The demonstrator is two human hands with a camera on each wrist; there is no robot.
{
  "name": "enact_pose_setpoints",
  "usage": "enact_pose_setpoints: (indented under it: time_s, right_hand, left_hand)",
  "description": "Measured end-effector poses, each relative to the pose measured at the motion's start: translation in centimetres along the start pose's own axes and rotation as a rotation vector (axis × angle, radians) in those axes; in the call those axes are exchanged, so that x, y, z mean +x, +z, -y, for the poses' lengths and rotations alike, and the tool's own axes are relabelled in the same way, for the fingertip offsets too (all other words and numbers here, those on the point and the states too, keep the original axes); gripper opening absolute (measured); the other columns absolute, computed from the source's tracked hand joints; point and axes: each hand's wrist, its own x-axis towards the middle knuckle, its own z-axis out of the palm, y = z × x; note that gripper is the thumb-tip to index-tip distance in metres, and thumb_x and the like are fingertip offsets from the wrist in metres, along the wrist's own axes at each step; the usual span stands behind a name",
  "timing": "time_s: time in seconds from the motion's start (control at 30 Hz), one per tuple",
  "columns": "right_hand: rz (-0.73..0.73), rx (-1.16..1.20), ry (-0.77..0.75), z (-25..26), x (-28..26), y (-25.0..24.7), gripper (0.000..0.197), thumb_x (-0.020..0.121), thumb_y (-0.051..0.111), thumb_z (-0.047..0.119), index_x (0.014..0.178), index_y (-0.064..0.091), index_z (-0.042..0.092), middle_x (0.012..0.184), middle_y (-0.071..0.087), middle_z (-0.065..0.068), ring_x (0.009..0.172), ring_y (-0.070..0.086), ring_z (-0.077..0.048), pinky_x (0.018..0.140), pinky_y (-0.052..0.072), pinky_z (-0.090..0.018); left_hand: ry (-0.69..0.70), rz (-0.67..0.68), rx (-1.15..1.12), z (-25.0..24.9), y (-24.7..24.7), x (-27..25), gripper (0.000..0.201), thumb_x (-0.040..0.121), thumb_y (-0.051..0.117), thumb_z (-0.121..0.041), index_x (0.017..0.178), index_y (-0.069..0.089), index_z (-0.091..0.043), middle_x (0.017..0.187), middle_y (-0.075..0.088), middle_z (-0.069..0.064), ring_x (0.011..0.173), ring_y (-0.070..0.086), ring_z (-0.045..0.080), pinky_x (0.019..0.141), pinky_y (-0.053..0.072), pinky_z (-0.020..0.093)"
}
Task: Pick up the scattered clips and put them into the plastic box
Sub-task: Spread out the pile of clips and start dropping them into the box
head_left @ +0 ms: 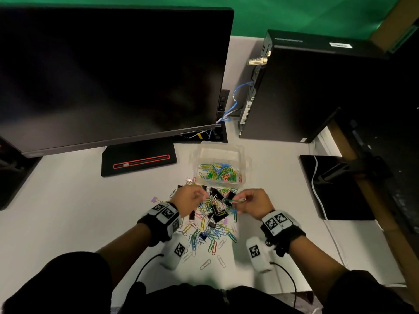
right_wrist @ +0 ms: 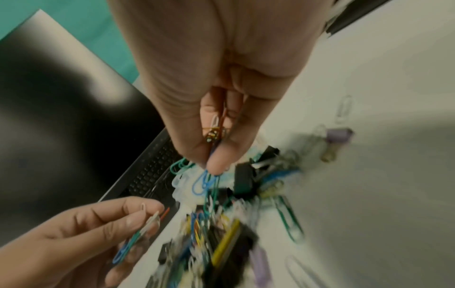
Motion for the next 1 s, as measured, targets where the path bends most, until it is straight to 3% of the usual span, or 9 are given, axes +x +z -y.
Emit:
enact_pose_setpoints:
  time_s: [0.07,0.23,0.37,0.43,0.5,0.6,0.67,0.8,1.0]
  right_hand:
    - [-0.038,0.033,-0.010,1.2,1.0,-0.6,0.017,0.071,0.074,0.002,0.073,0.068,0.018,0.073,0.070,-0.014,0.055,0.064,-0.017,0.069,0.058,-0.036]
    - [-0.115,0.137,-0.020,3.5,4.4,-1.5,0.021,0.071,0.073,-0.001,0.067,0.067,0.019,0.075,0.068,-0.009,0.058,0.065,-0.023,0.072,0.058,-0.038]
    - [-0.159,0.160,0.015,4.3,6.5,-1.3,0.024,0.073,0.071,-0.002,0.064,0.064,0.020,0.073,0.066,-0.012,0.051,0.063,-0.016,0.058,0.056,-0.024]
    - [-0.201,0.157,0.026,4.4,7.4,-0.9,0.023,0.074,0.071,0.000,0.067,0.065,0.020,0.079,0.068,-0.018,0.056,0.065,-0.020,0.062,0.057,-0.032]
    - [-0.251,0.087,0.002,4.4,8.0,-0.6,0.017,0.075,0.069,0.001,0.075,0.070,0.019,0.087,0.071,-0.018,0.071,0.067,-0.029,0.072,0.057,-0.039]
    - [-0.224,-0.154,-0.062,4.3,8.3,-0.5,0.023,0.082,0.057,0.001,0.093,0.072,0.013,0.099,0.071,-0.012,0.085,0.064,-0.024,0.078,0.049,-0.025]
    - [-0.127,-0.331,-0.127,4.5,8.3,-0.3,0.029,0.085,0.049,-0.002,0.098,0.071,0.012,0.108,0.069,-0.009,0.097,0.062,-0.024,0.084,0.044,-0.021]
    - [0.135,-0.695,-0.232,4.7,8.5,0.2,0.027,0.082,0.053,0.000,0.103,0.069,0.006,0.115,0.062,-0.013,0.106,0.056,-0.031,0.097,0.045,-0.035]
    - [0.086,-0.941,-0.091,3.9,9.3,0.4,0.033,0.081,0.048,-0.001,0.113,0.055,0.002,0.122,0.050,-0.016,0.108,0.052,-0.033,0.094,0.048,-0.040]
  left_hand:
    - [0.002,-0.028,0.016,-1.0,-0.8,1.1,0.020,0.092,0.053,-0.020,0.103,0.065,-0.010,0.103,0.064,0.002,0.074,0.056,0.010,0.077,0.050,0.029]
    - [-0.004,-0.064,0.022,-2.9,-2.2,4.6,0.019,0.092,0.053,-0.023,0.101,0.066,-0.011,0.107,0.062,0.007,0.060,0.057,0.013,0.054,0.043,0.019]
    - [-0.029,-0.107,-0.002,-4.3,-2.2,7.3,0.020,0.092,0.055,-0.023,0.101,0.067,-0.009,0.105,0.065,0.008,0.056,0.058,0.011,0.047,0.042,0.016]
    - [-0.062,-0.111,-0.049,-4.6,-1.9,8.3,0.020,0.093,0.051,-0.013,0.103,0.066,-0.009,0.106,0.066,0.009,0.068,0.065,0.018,0.058,0.052,0.016]
    - [-0.050,-0.082,0.005,-4.6,-1.6,9.1,0.029,0.091,0.043,-0.001,0.109,0.065,-0.007,0.115,0.065,0.014,0.100,0.064,0.027,0.086,0.051,0.027]
    - [0.000,0.068,0.276,-4.7,-1.1,9.6,0.045,0.088,0.036,0.008,0.124,0.057,-0.009,0.134,0.054,0.012,0.125,0.049,0.027,0.106,0.039,0.031]
    - [0.047,0.166,0.443,-4.7,-0.7,9.8,0.051,0.086,0.037,0.012,0.128,0.054,-0.012,0.139,0.048,0.011,0.128,0.045,0.027,0.109,0.037,0.033]
    - [0.141,0.234,0.843,-4.5,-0.2,9.7,0.051,0.086,0.047,0.003,0.130,0.052,-0.021,0.144,0.038,0.005,0.129,0.037,0.027,0.109,0.032,0.039]
    - [0.115,0.092,1.095,-4.6,-0.7,8.7,0.035,0.085,0.049,-0.010,0.116,0.061,-0.021,0.125,0.051,0.004,0.122,0.037,0.026,0.108,0.020,0.050]
